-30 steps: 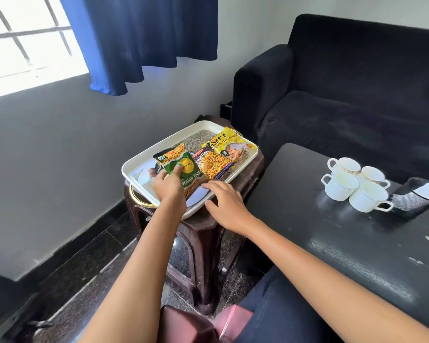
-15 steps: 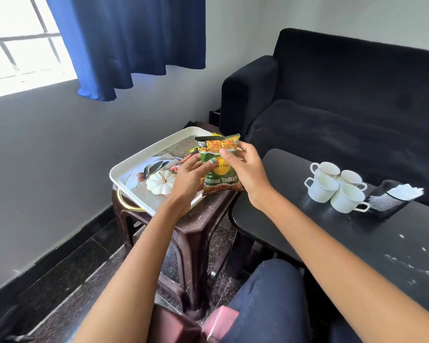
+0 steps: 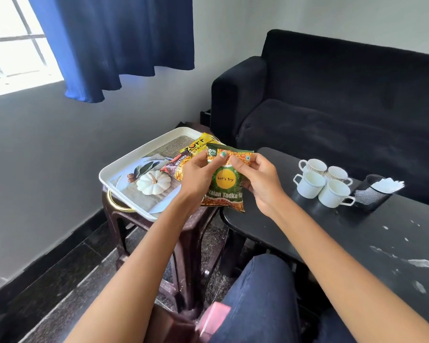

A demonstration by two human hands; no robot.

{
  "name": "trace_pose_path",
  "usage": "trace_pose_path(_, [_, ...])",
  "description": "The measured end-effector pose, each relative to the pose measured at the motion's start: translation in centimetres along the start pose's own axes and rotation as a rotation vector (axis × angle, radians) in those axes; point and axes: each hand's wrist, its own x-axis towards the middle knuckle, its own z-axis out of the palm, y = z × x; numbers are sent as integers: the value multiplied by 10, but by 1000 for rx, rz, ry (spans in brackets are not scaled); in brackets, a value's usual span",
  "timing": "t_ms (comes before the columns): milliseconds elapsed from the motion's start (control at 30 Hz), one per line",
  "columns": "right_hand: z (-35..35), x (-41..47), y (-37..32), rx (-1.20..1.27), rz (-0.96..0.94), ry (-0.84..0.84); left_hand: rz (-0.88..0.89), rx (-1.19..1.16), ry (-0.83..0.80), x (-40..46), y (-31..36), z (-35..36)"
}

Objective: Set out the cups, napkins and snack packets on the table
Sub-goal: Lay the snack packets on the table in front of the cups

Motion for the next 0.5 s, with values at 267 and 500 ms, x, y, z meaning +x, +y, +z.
trace_pose_path(267, [-25,-25,19,-31,133,-138,36,-81,107,2,5,9])
trace_pose_path(500, [-38,-33,27,-14,86,111,-197,255,-177,-6,0,16])
